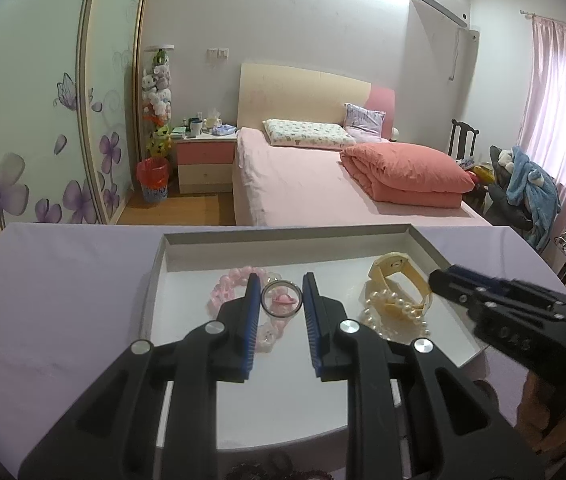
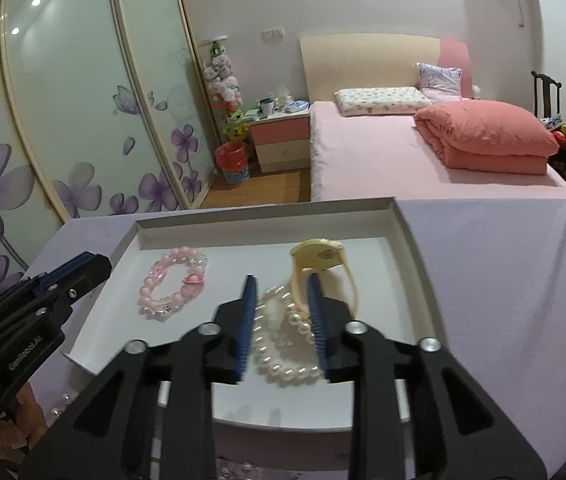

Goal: Organize jewelry
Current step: 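Carry the pearl bracelet into the tray and open the right gripper while the left releases the ring there, then withdraw both open grippers from the tray toward the remaining jewelry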

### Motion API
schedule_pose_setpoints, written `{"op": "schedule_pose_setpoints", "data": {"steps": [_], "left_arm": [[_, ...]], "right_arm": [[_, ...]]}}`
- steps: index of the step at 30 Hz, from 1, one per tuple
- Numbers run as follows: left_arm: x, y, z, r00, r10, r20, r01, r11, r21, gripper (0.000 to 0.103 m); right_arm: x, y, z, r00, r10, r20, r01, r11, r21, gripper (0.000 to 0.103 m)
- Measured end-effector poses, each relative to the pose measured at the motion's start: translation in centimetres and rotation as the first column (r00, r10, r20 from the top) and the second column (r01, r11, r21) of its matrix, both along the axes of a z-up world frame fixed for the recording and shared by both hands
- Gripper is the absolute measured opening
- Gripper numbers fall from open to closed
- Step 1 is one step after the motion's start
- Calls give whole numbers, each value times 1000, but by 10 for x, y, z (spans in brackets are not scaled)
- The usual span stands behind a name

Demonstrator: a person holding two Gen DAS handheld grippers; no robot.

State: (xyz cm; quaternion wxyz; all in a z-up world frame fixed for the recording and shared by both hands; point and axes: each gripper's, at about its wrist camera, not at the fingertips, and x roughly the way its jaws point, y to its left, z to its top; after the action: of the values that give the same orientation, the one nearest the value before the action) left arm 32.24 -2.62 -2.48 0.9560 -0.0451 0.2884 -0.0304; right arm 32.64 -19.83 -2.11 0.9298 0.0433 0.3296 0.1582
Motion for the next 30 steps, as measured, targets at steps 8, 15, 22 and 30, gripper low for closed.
{"op": "schedule_pose_setpoints", "data": {"steps": [8, 15, 22, 30], "left_arm": [[17, -2, -9, 1000, -8, -17, 8, 1000, -5, 22], [35, -5, -18, 999, 2, -37, -2, 1000, -12, 25], [36, -4, -23, 999, 5, -45, -6, 1000, -19, 35], [35, 6, -23, 998, 32, -50, -34, 999, -31, 36]], "right_arm": [[3, -5, -2, 1000, -12, 19, 13, 1000, -18, 31], [7, -8, -12, 1000, -21, 15, 21, 999, -33, 31], [10, -14, -17, 1000, -31, 4, 31, 999, -29, 31], [10, -14, -18, 1000, -30, 5, 30, 999, -29, 31]]}}
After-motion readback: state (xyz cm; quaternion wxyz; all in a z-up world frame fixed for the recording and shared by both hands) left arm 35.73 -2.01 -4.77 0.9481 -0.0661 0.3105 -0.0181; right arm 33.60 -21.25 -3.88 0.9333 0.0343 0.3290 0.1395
